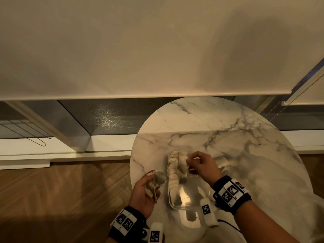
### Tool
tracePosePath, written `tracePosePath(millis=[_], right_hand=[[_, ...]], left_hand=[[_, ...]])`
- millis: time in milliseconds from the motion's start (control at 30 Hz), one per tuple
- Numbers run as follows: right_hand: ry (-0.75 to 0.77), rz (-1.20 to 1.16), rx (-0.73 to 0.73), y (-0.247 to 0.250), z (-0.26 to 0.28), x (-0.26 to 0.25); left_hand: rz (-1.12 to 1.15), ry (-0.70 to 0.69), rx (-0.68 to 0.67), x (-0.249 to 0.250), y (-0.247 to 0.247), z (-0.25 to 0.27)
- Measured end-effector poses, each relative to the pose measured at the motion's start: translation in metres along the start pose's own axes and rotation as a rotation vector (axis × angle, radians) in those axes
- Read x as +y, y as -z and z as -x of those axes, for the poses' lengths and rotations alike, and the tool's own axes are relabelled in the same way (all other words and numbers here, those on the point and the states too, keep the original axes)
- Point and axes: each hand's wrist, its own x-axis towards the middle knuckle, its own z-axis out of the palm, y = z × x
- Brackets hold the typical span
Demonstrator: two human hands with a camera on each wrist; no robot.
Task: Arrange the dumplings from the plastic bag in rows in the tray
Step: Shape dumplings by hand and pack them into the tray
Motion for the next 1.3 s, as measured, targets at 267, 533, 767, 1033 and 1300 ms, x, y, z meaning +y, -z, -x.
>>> tracePosePath(millis=[267, 533, 767, 1033, 1300], right_hand=[[-0.18, 0.687, -0.244, 0.005, -0.022, 0.063], [-0.108, 0.814, -0.061, -0.008, -0.036, 0.07], [-0.089, 0.825, -0.03, -0.014, -0.049, 0.061], [-0.093, 0.819, -0.035, -0.016, -0.053, 0.058], [-0.142, 0.789, 0.011, -0.01, -0.05, 0.055]], left_hand=[[-0.008, 0.028, 0.086, 0.001, 0.005, -0.006], [0.004, 0.027, 0.099, 0.002, 0.004, -0.008], [-0.007, 0.039, 0.118, 0.002, 0.006, -0.011], [-0.004, 0.036, 0.107, 0.002, 0.006, -0.013], [-0.009, 0.08, 0.067, 0.003, -0.001, -0.01]])
